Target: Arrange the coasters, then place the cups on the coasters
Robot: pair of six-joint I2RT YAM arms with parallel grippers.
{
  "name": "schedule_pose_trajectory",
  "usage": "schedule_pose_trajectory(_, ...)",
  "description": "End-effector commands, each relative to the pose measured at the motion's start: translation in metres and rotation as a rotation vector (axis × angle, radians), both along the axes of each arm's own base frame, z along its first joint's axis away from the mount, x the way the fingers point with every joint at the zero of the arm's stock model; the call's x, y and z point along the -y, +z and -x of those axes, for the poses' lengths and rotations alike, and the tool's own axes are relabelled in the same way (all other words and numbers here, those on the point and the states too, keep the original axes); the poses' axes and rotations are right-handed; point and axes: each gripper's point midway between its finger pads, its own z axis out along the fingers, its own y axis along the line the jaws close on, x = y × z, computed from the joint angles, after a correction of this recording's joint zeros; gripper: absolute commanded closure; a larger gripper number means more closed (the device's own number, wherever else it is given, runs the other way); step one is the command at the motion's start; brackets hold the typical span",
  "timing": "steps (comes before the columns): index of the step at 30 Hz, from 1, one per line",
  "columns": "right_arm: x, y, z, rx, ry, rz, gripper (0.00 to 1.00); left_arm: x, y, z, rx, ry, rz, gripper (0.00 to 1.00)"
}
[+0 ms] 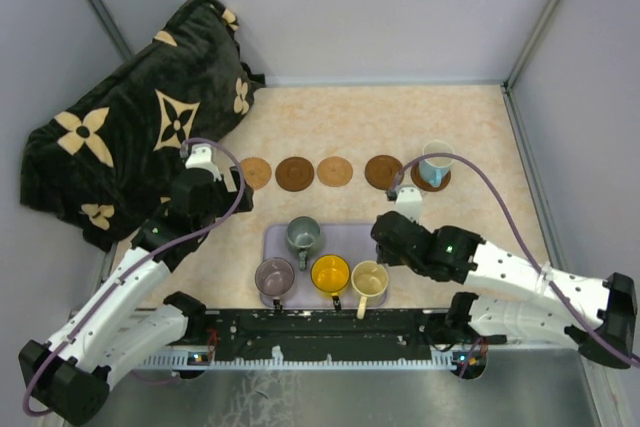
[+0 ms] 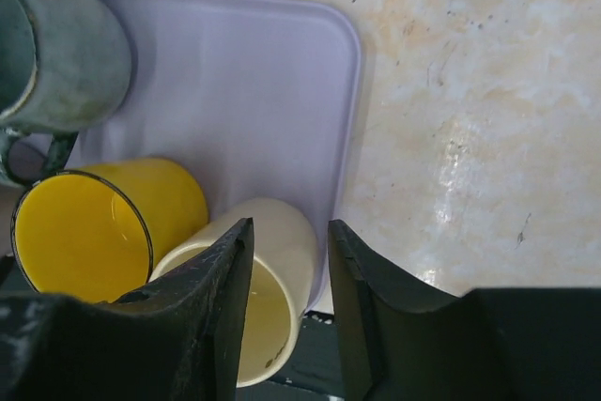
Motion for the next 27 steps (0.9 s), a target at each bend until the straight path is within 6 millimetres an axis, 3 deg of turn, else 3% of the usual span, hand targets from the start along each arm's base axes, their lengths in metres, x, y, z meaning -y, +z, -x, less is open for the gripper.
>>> schedule_pose_trajectory(1, -0.017, 0.018, 0.002, 0.020, -0.025, -0.042, 0.62, 0.005, 0.013, -0.002, 0.025, -0.023, 0.025, 0.01)
schedule_pose_trajectory(6, -0.021, 0.021, 0.018, 0.017, -0.019, -0.051, 0.59, 0.006, 0.013, -0.001, 0.025, -0.029, 0.023, 0.01)
schedule_pose_trajectory(16, -0.035, 0.007, 0.063, -0.079, 0.040, -0.049, 0.27, 0.010, 0.007, 0.001, 0.007, -0.047, 0.035, 0.01)
schedule_pose_trajectory(23, -0.049, -0.007, 0.093, -0.125, 0.052, -0.009, 0.25, 0.009, 0.008, 0.004, 0.009, -0.045, 0.044, 0.01)
schedule_pose_trajectory(27, -0.049, -0.019, 0.099, -0.138, 0.030, 0.031, 0.25, 0.010, 0.008, 0.005, 0.010, -0.050, 0.049, 0.01)
